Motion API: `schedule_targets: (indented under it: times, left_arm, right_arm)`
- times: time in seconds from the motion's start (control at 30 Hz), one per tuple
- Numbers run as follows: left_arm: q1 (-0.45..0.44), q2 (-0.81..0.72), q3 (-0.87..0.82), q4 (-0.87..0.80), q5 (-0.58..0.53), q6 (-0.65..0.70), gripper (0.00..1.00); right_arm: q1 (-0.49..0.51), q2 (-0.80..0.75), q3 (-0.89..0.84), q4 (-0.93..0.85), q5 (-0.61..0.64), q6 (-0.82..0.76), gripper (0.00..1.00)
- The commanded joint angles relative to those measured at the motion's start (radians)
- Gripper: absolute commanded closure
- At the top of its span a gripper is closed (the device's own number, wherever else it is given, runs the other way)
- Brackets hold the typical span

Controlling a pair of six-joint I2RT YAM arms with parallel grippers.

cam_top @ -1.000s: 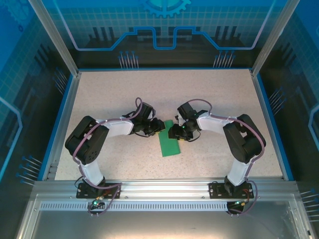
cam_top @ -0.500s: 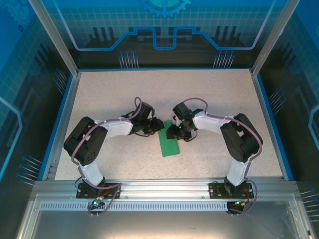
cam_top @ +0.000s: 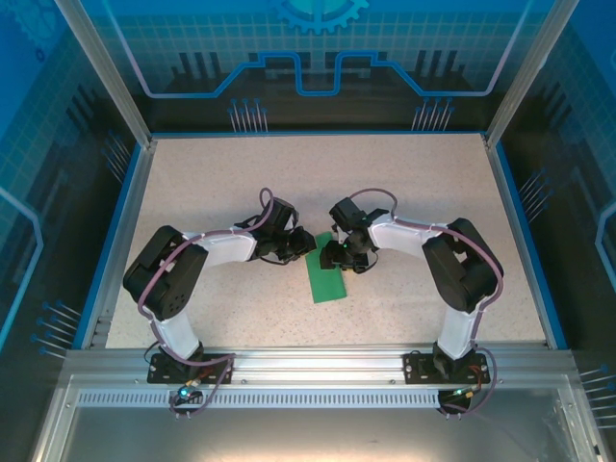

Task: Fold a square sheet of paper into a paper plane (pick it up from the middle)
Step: Hold the square sheet of paper at the center of the table.

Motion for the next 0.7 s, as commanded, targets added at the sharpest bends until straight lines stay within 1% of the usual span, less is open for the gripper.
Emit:
schedule_targets:
  times: [0.0,0.43,0.67]
  left_arm:
    - [-0.007,-0.007,-0.012,0.0,-0.004,0.009,0.8]
    - [-0.006,0.014,-0.009,0.0,0.006,0.008,0.84]
    - [-0.006,-0.06,-0.031,0.002,-0.061,0.012,0.84]
  right_arm:
    - [0.02,0.099,-0.03,0.001,0.062,0.012,0.4]
    - [0.026,0.124,-0.025,-0.01,0.076,0.008,0.4]
    - [0.027,0.131,-0.026,-0.014,0.087,0.007,0.4]
